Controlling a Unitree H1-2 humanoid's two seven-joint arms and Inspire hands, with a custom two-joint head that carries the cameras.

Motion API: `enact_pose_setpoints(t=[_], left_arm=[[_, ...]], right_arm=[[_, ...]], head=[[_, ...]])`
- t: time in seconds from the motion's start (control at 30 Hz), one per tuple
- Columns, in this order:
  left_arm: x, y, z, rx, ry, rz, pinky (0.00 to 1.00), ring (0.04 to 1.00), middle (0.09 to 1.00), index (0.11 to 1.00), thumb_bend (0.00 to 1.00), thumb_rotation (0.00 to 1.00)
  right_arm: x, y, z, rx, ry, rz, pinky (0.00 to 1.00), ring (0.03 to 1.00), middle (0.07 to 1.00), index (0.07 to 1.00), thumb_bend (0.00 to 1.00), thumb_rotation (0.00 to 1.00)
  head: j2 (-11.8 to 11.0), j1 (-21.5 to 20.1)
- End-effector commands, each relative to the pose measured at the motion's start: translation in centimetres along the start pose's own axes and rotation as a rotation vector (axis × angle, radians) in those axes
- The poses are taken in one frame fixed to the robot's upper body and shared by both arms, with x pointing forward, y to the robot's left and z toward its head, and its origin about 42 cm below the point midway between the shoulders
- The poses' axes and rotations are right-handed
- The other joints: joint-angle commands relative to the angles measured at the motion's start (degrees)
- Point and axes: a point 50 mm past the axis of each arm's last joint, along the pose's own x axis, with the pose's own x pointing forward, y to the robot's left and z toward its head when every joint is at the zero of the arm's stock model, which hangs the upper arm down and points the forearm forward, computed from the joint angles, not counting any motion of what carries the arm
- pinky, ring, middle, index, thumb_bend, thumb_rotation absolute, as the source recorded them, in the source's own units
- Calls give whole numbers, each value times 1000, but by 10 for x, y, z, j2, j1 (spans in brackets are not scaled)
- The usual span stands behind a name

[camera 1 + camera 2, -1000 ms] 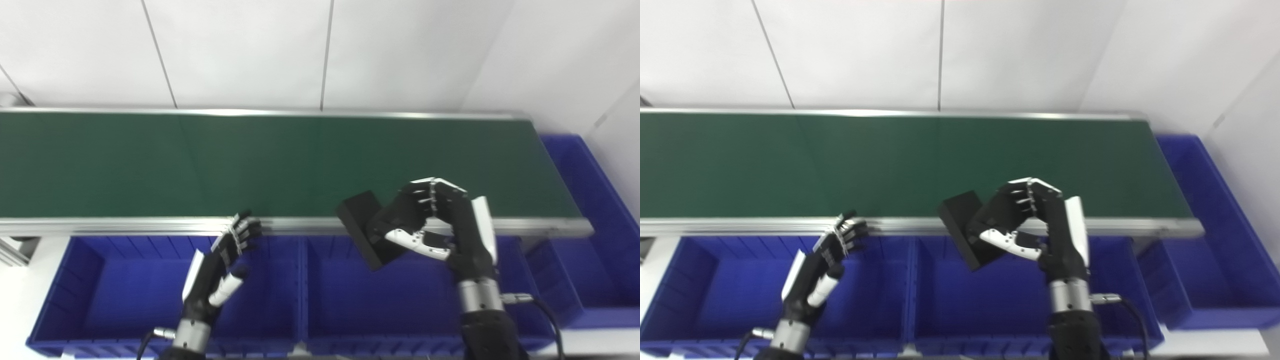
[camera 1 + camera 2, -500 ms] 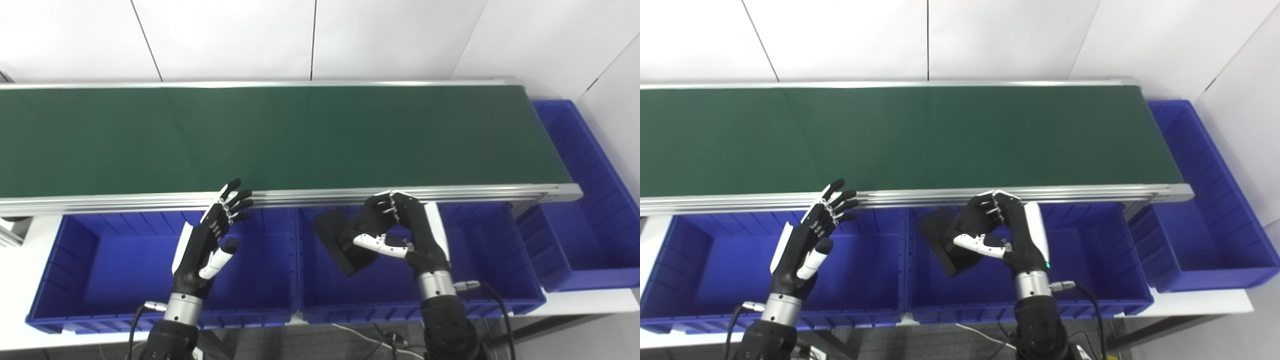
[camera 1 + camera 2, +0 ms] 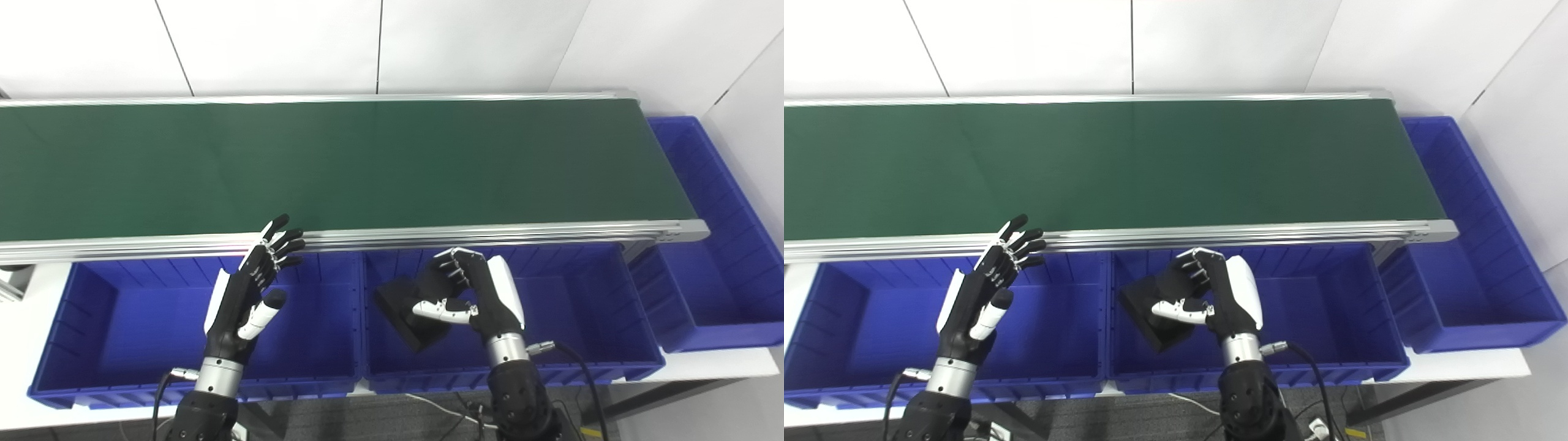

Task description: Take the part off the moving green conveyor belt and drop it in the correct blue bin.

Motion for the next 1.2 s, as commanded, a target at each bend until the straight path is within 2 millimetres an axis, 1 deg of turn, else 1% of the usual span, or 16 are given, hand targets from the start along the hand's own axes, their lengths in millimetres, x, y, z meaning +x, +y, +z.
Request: enact_pose_setpoints(t=[0.0, 0.13, 0.23, 0.5, 0.63, 0.87, 0.9, 0.93, 0.97, 1.0, 1.03, 1.07, 1.1, 1.17], left_arm=[[5, 2, 11, -2, -61, -3, 743, 808, 846, 925, 891, 845], [4, 2, 11, -5, -59, -6, 746, 811, 849, 926, 885, 843], [4, 2, 10, -5, -57, -5, 745, 811, 849, 926, 883, 841], [2, 4, 10, -4, -52, -11, 751, 815, 852, 927, 874, 842], [1, 4, 10, -5, -54, -10, 752, 817, 854, 928, 868, 843], [0, 3, 8, -8, -46, -9, 756, 819, 854, 927, 876, 844], [0, 3, 8, -8, -46, -8, 756, 818, 854, 926, 881, 842], [0, 3, 8, -10, -46, -7, 756, 818, 854, 926, 883, 841], [0, 2, 8, -11, -45, -7, 756, 818, 855, 927, 884, 839], [0, 2, 8, -11, -45, -7, 756, 818, 855, 927, 884, 839], [0, 2, 8, -10, -44, -8, 755, 817, 855, 928, 879, 838], [0, 2, 7, -11, -44, -8, 754, 817, 856, 928, 877, 838], [0, 2, 7, -11, -43, -8, 756, 818, 856, 928, 875, 838], [0, 2, 7, -11, -42, -7, 755, 818, 855, 928, 873, 838]], right_arm=[[6, -3, 13, 1, -105, -35, 430, 420, 496, 505, 519, 0], [9, 1, 9, -29, -107, -36, 452, 427, 488, 504, 520, 0], [11, 3, 6, -33, -105, -45, 444, 423, 485, 519, 518, 0], [17, 4, 0, -55, -117, -111, 397, 411, 493, 520, 517, 0], [18, 4, -1, -89, -131, -124, 404, 415, 508, 500, 518, 0], [19, 4, -6, -115, -137, -111, 398, 409, 514, 518, 516, 0], [18, 3, -5, -119, -133, -102, 422, 474, 500, 511, 523, 2], [18, 2, -5, -128, -132, -82, 458, 535, 535, 552, 596, 48], [18, 2, -5, -134, -133, -68, 522, 608, 651, 674, 786, 174], [18, 2, -4, -152, -135, -50, 528, 616, 662, 686, 804, 186], [17, 2, -4, -165, -137, -38, 594, 674, 722, 761, 878, 278], [17, 1, -4, -186, -139, -14, 616, 694, 742, 787, 902, 309], [17, 1, -4, -200, -140, 2, 684, 757, 798, 843, 928, 373], [16, 1, -3, -215, -134, 36, 749, 822, 858, 902, 959, 444]], head=[[-1, 1], [-3, 3], [-4, 3], [-8, 2], [-10, 1], [-15, 4], [-15, 4], [-16, 4], [-16, 4], [-17, 4], [-17, 4], [-18, 4], [-18, 4], [-20, 5]])
